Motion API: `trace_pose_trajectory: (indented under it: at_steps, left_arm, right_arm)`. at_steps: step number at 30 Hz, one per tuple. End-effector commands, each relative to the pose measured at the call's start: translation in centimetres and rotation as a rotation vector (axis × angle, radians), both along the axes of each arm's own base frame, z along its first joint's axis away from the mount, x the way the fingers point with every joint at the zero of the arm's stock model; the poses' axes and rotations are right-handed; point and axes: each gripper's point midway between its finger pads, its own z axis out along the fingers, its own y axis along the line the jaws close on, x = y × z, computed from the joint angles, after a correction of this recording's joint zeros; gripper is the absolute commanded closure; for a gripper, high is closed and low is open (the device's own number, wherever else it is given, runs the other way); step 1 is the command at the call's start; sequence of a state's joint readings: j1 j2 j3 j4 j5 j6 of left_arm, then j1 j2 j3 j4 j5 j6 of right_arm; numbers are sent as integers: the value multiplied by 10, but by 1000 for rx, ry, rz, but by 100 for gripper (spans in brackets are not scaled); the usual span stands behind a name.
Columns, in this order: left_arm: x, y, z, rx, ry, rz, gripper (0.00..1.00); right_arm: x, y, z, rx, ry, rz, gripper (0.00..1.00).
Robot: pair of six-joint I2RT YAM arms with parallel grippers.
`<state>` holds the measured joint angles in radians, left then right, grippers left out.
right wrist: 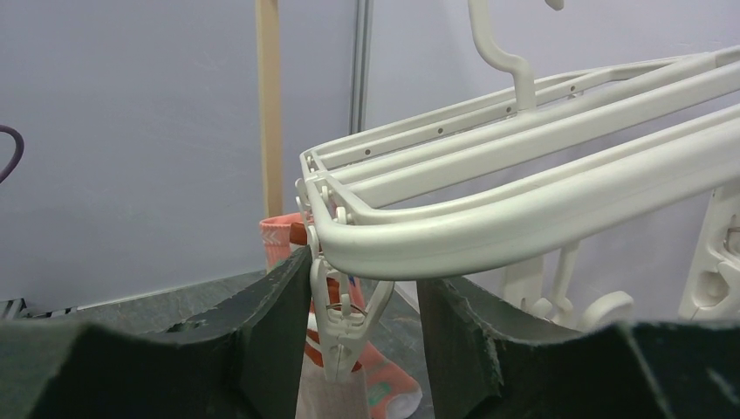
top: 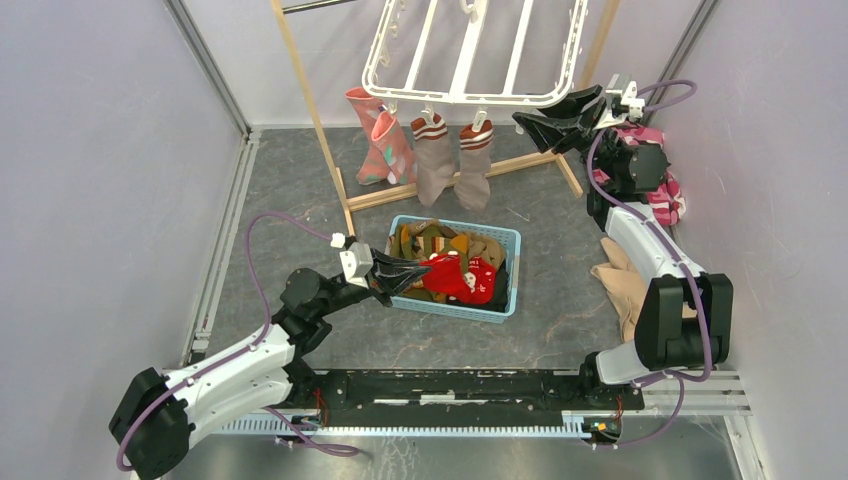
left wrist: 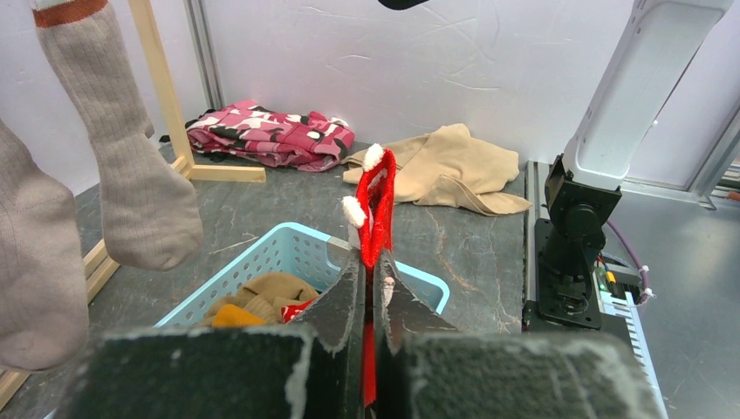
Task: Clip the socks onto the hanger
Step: Open the clamp at the hanger.
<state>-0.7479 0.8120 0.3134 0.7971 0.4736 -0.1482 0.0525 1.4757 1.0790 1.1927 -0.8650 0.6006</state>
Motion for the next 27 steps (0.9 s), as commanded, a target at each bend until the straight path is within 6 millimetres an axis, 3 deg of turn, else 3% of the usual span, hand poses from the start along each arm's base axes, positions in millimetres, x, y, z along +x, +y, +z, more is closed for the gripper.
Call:
trace_pose_trajectory:
  at_steps: [1,8,15,23,27]
  left_arm:
    - [-2,0,27,-51,-68,-2,98]
    - [-2,1,29,-55,-68,-3,98]
    - [-3,1,29,-59,-67,-5,98]
    - [0,-2,40,-81,-82,-7,98]
    - [7,-10,52,-100,-92,-12,98]
  right_arm:
    - [-8,5,17,-7,-66,27,46]
    - [-6,5,14,-12,-56,19,43]
    - [-6,6,15,-16,-55,25,49]
    - [-9,7,17,-14,-48,38,76]
    - [-12,7,19,-6,-43,41,83]
